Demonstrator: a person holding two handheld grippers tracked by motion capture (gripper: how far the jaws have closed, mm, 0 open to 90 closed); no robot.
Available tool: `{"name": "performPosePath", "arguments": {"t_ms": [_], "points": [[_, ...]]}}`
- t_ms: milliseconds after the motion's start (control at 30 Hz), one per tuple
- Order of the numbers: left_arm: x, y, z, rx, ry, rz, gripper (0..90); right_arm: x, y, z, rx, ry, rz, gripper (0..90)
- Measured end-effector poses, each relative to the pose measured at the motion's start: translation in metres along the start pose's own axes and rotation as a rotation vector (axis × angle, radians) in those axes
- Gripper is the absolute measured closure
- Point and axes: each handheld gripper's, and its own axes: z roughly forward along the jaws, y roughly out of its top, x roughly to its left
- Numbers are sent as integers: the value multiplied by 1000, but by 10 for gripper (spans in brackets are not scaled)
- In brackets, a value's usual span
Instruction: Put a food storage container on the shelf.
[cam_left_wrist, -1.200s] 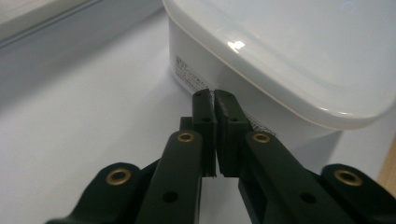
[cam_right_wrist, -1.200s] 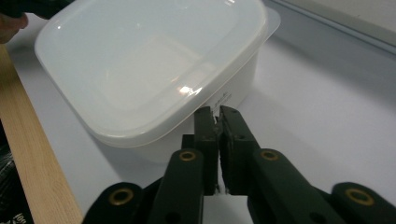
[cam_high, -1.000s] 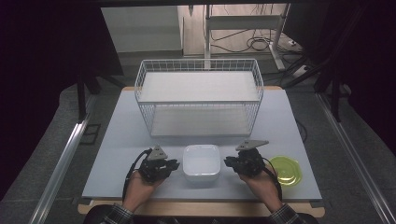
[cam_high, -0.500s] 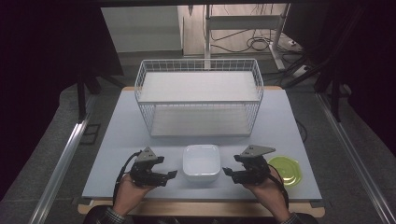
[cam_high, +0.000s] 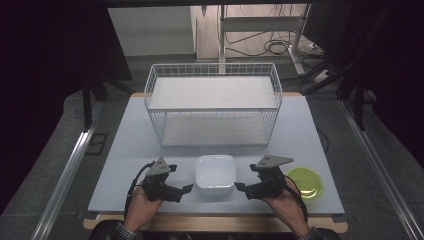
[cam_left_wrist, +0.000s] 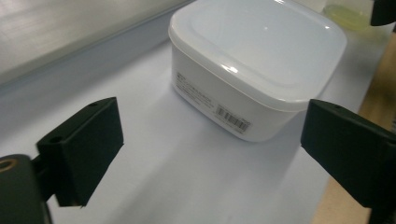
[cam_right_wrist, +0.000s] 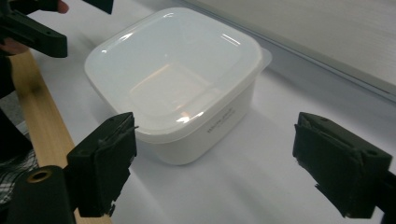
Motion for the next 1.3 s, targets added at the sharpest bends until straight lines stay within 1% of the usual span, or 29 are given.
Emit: {"name": "performPosePath", "arguments": {"t_ms": [67,133,200,233,267,333,367,433,467,500,567,600,667,700,733,767,800,833,867,933,967,1067,1100,1133,1167,1200,1233,1300], "points": [[-1,1,0,-5,3,-1,43,0,0,2,2,9,-11,115],[-1,3,1,12,0,-15,46,0,1,3,5,18,-17,112],[-3,5,3,27,1,-16,48,0,2,5,3,23,-21,111],[-3,5,3,27,1,-16,51,0,2,5,5,23,-22,111],[-3,6,3,37,-7,-19,51,0,2,5,5,23,-22,111],[-6,9,5,50,-5,-11,46,1,3,7,18,43,-10,88],[-6,9,5,50,-5,-11,44,1,3,7,18,43,-10,88],[-7,11,6,53,-10,-8,43,1,5,8,27,60,-1,70],[-7,13,7,52,-22,-10,44,1,6,8,19,64,0,69],[-7,15,7,49,-50,-20,44,1,9,7,11,60,12,69],[-6,17,9,55,-68,-26,45,0,11,7,8,66,18,75],[-6,19,11,61,-70,-32,47,0,13,7,13,61,22,78],[-5,20,12,68,-69,-33,66,-1,15,9,30,69,38,102],[-4,22,15,83,-73,-45,77,-2,15,10,41,83,51,108],[-3,24,16,87,-80,-43,84,-4,15,11,48,101,65,127],[-3,24,16,87,-80,-43,90,-4,15,11,48,101,65,127],[-3,25,16,83,-85,-54,90,-5,16,12,53,112,79,151],[-1,27,17,81,-106,-66,100,-7,16,14,62,122,91,177],[-1,27,17,81,-106,-66,104,-7,16,14,62,122,91,177],[2,30,22,82,-126,-81,108,-9,18,16,66,129,110,224],[2,30,22,82,-126,-81,112,-9,18,16,66,129,110,224],[6,31,30,92,-144,-103,126,-13,19,21,68,148,151,259],[7,31,32,95,-144,-107,139,-17,19,25,81,162,180,277],[8,31,34,101,-146,-115,139,-17,19,25,81,162,180,277],[10,32,38,101,-164,-133,151,-20,19,30,94,167,200,293],[10,32,38,101,-164,-133,171,-20,19,30,94,167,200,293],[11,33,39,101,-182,-145,171,-22,19,32,103,171,207,301],[11,34,40,102,-209,-153,226,-23,20,37,117,182,208,329]]}}
